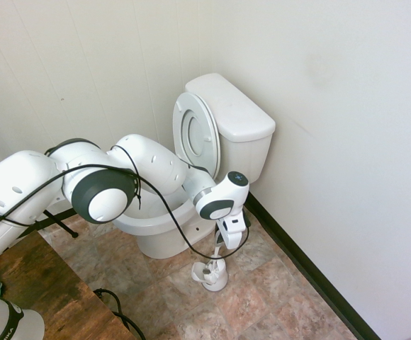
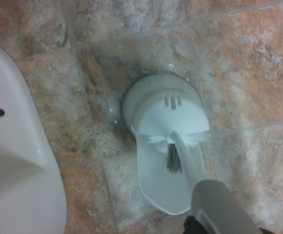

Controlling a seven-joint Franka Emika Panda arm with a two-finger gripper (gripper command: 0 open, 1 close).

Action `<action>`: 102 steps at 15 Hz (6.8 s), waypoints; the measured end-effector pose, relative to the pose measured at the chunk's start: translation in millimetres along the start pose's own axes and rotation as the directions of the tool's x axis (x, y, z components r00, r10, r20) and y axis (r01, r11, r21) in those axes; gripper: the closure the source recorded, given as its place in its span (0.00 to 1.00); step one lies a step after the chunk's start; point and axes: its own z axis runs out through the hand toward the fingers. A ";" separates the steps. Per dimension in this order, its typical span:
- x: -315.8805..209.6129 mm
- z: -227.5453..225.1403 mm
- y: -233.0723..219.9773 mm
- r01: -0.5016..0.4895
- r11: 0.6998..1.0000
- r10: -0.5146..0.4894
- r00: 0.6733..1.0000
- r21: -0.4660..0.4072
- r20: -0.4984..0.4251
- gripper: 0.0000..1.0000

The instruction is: Clean the toilet

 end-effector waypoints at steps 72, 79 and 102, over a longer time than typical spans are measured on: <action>-462.9 -120.6 -79.4 0.400 0.907 -0.362 0.901 0.132 -0.239 1.00; -474.9 -90.9 -3.2 0.459 0.888 -0.456 0.881 -0.001 -0.125 1.00; -350.6 -139.4 -46.1 0.394 0.911 -0.375 0.915 0.122 -0.152 1.00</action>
